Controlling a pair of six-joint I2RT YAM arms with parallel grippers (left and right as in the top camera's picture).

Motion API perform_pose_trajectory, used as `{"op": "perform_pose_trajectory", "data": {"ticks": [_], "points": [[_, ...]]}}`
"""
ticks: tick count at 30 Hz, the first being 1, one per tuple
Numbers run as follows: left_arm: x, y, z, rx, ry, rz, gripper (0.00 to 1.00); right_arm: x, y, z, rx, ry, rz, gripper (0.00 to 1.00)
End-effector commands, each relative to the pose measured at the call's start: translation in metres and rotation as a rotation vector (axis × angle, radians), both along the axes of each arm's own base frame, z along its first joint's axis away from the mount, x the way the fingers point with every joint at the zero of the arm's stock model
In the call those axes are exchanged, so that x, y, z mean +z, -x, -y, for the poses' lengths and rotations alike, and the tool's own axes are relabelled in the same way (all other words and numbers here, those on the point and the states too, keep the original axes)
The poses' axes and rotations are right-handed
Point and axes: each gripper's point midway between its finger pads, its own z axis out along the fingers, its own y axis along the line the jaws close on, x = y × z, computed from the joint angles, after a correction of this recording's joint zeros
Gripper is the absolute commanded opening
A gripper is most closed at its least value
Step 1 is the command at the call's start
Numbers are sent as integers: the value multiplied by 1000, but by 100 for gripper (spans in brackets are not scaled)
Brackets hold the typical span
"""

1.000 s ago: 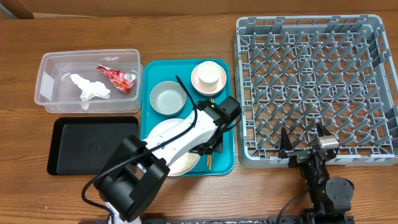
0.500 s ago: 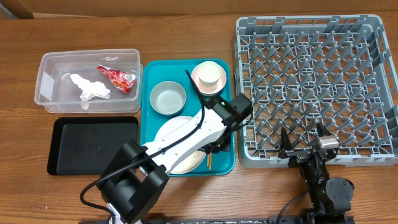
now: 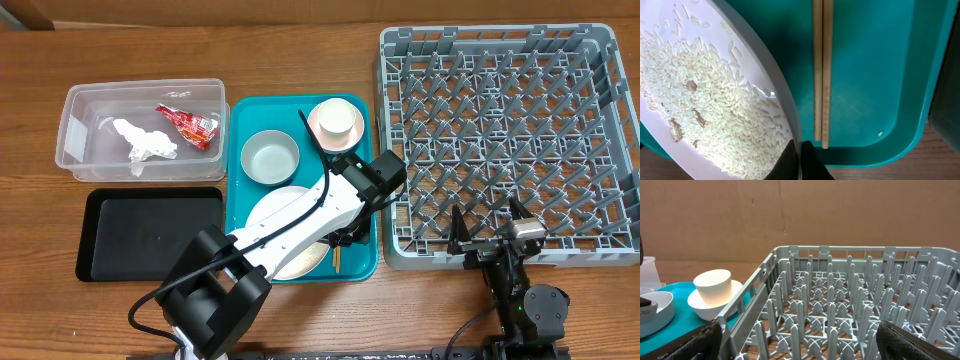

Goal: Sort waste into correct bins and load items into the dishwasher
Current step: 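Pinch the plate rim with the left gripper and tilt it up, then carry the tilted plate left and tip rice over the black tray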

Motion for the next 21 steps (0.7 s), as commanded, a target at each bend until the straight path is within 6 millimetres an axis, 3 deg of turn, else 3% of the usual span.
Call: {"op": "perform_pose_trajectory", "data": {"ticks": [1,14,21], "points": [[8,-7,-2,-20,-25,38,4,-1,0,0,0,-4,5,100],[54,-19,2,-23,-35,81,4,-1,0,0,0,-4,5,100],[73,-21,-13,-31,-109,101,4,-1,0,0,0,-4,5,100]]}}
